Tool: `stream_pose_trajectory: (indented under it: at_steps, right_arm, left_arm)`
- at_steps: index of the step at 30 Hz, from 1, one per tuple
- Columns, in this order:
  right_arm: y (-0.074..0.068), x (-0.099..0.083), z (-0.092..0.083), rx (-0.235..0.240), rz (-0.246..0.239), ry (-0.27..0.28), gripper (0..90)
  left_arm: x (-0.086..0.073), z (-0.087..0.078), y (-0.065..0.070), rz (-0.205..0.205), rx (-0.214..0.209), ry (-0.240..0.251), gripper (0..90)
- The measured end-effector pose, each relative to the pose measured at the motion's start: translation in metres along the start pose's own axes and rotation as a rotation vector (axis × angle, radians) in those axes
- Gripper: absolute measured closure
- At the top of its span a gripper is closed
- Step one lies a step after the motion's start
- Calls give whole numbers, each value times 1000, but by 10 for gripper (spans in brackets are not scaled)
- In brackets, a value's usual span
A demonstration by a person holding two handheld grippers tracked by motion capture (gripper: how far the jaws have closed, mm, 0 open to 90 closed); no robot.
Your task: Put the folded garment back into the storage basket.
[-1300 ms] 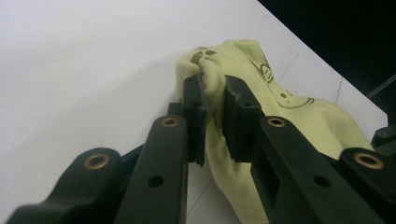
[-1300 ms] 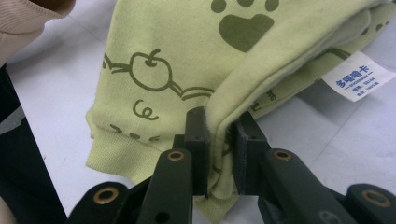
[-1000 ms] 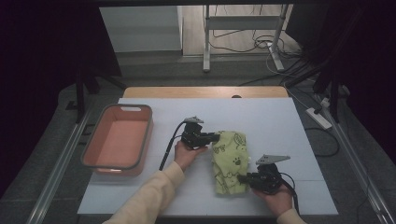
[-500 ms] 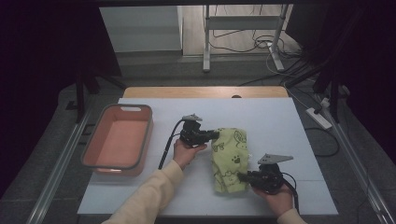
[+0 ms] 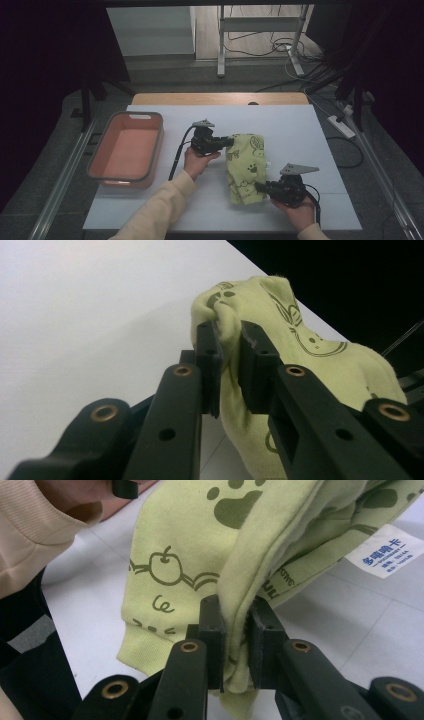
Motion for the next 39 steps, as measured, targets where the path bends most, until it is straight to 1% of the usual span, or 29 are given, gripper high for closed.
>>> stream_pose_trajectory:
  at_steps: [10, 19, 30, 39]
  right_arm:
    - [-2, 7, -3, 10, -9, 43, 788]
    - [-3, 13, -1, 20, -14, 68, 788]
    - [-6, 22, 1, 34, -16, 96, 789]
    - [-10, 28, 2, 47, -22, 119, 789]
  left_arm:
    - [7, -9, 2, 16, 3, 19, 791]
    - [12, -18, 1, 10, 3, 39, 791]
    - [16, -27, 0, 7, 9, 51, 792]
    - [23, -35, 1, 6, -4, 76, 792]
Point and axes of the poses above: each handheld gripper's, and its own axes: z roughly forward along the jaws, x roughly out of its top, y roughly to its right, the point moved 6 cm from there along z, roughly forward along the jaws
